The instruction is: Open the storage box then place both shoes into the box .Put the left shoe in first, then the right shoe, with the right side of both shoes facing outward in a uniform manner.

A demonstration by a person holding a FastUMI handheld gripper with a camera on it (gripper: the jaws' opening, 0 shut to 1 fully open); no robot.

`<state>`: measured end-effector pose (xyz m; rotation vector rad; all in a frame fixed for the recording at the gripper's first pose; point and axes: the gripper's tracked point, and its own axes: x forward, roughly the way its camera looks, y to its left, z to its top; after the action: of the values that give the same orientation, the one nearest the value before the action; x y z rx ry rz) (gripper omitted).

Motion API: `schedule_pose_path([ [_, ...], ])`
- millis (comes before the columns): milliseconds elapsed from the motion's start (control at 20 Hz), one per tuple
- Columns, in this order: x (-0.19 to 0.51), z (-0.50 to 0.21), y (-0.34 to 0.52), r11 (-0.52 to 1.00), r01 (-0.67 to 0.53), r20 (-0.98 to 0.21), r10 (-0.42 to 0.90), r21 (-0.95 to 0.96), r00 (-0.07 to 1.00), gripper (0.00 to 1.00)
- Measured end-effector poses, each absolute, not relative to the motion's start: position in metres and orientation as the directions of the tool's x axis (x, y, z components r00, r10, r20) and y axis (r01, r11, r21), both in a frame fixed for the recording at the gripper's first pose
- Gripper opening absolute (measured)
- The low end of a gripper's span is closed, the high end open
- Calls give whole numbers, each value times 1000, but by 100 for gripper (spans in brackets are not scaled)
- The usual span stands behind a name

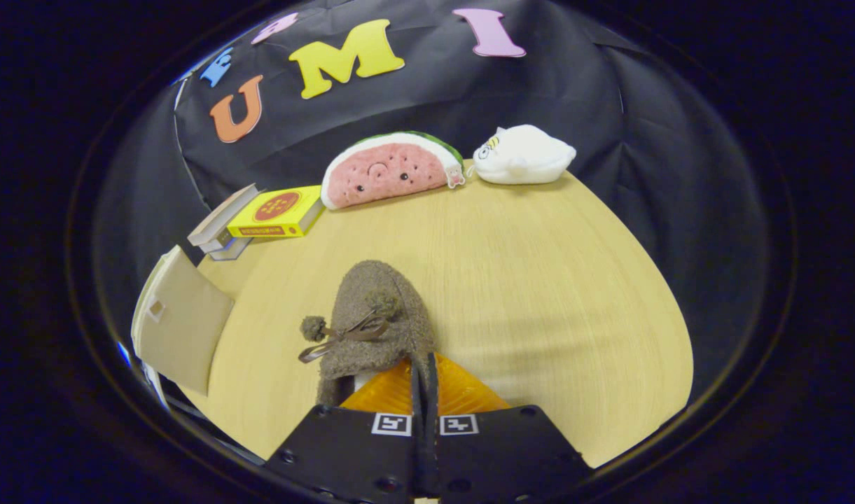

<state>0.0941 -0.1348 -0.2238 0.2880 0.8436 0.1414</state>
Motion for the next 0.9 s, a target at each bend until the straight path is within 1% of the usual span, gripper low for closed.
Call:
schedule_pose_path([
  [250, 87, -163, -78, 925, 6, -652, 262, 380, 712, 0],
  [450, 82, -102, -3, 885, -16, -571, 315, 466, 758, 0],
  [600, 77, -61, 60, 846, -36, -522, 361, 532, 772, 0],
  [900, 71, -9, 182, 815, -64, -475, 397, 575, 785, 0],
])
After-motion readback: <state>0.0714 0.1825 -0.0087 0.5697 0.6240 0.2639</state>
